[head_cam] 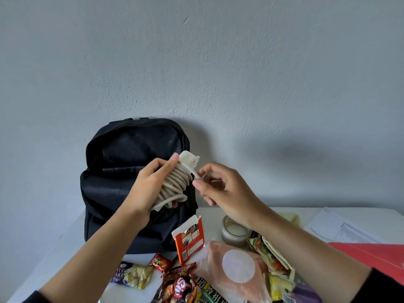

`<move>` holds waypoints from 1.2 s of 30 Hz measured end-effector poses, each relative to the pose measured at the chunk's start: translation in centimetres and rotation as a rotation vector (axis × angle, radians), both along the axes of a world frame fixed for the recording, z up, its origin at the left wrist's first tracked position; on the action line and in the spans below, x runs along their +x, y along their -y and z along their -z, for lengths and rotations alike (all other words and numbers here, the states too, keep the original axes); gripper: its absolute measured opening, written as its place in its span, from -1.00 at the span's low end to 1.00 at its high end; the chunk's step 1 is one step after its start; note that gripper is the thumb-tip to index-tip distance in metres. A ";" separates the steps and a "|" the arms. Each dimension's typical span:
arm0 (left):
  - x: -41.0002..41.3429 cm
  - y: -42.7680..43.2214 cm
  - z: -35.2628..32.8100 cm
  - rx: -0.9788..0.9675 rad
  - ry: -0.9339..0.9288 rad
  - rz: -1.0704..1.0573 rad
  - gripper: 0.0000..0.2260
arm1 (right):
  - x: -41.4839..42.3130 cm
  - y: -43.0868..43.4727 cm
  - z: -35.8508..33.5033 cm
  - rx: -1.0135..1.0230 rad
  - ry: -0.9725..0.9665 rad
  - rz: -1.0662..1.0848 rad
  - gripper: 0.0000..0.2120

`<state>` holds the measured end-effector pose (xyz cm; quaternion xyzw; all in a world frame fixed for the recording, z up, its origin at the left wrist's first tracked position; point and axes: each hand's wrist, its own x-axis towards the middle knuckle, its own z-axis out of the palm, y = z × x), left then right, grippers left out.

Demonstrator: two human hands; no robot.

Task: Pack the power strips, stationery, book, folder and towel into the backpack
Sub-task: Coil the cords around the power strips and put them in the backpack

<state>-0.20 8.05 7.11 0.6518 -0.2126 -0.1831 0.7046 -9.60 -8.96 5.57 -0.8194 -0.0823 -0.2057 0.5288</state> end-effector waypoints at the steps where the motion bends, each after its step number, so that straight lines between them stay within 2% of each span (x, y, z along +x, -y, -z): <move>1: -0.1 -0.1 -0.3 -0.029 -0.054 0.024 -0.56 | -0.1 0.0 0.3 0.041 -0.013 -0.048 -0.84; 5: -1.1 -0.1 -0.7 -0.075 -0.235 0.176 -0.62 | -0.2 0.7 -0.1 0.082 -0.056 -0.112 -0.67; 8: -1.0 -0.4 -0.8 -0.116 -0.293 0.238 -0.64 | -0.1 1.7 -0.5 -0.022 -0.154 -0.082 -0.41; 12: -0.5 -0.8 -1.1 -0.103 -0.224 0.308 -0.61 | -0.2 2.2 0.0 -0.145 -0.284 -0.068 -0.15; 15: -0.4 -0.8 -1.1 -0.082 -0.163 0.365 -0.61 | -0.1 2.7 0.0 -0.236 -0.305 -0.004 -0.07; 19: 0.0 -1.0 -0.7 -0.030 -0.034 0.486 -0.67 | 0.2 3.8 -0.5 -0.336 -0.407 0.003 -0.12; 24: 0.4 -0.8 -0.7 0.030 0.126 0.476 -0.64 | 0.2 5.0 -0.8 -0.330 -0.455 -0.009 -0.34; 25: 0.5 -0.8 -0.7 0.051 0.165 0.458 -0.63 | 0.3 5.2 -0.6 -0.310 -0.445 0.004 -0.43; 28: 0.9 -0.9 -0.8 0.185 0.291 0.456 -0.57 | 0.7 5.5 -0.3 -0.246 -0.362 0.083 -0.92; 31: 0.8 -0.7 -0.3 0.326 0.401 0.461 -0.49 | 1.2 4.9 -0.4 -0.207 -0.311 0.143 -0.86; 36: 0.4 -0.2 0.1 0.447 0.470 0.373 -0.38 | 1.1 3.6 -0.9 -0.242 -0.233 0.211 -0.89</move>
